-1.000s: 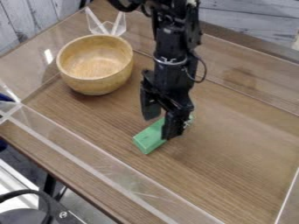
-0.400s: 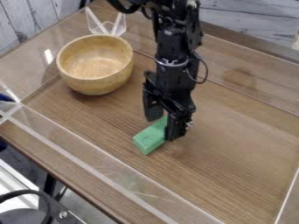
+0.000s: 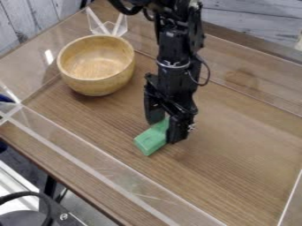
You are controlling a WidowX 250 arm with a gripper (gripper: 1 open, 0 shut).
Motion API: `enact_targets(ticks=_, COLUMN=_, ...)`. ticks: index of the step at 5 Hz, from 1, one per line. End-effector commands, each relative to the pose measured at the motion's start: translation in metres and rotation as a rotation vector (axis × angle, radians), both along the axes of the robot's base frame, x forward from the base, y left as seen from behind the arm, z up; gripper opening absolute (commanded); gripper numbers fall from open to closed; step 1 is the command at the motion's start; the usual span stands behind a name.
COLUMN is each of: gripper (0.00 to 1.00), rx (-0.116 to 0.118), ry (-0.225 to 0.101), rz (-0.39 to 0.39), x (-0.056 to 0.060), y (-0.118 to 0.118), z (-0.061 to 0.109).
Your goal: Put the green block in the brown bowl
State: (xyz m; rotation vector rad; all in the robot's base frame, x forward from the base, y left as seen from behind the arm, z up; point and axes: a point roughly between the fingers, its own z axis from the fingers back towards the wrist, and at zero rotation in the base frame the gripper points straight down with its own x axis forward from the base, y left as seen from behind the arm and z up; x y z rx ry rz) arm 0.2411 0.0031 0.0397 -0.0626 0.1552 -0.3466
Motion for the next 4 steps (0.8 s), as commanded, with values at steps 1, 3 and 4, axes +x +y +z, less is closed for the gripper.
enact_targets(ticks=1, gripper=1.0, rx=0.001, ry=-0.071, rz=0.01, x=0.0099, y=0.0029, z=0.018)
enact_targets(ticks=3, gripper=1.0, rx=-0.003, ry=-0.077, rz=0.015, x=0.0123, y=0.0036, z=0.0202)
enact_targets(ticks=4, gripper=1.0, rx=-0.005, ry=-0.076, rz=0.016, x=0.0134, y=0.0037, z=0.0187)
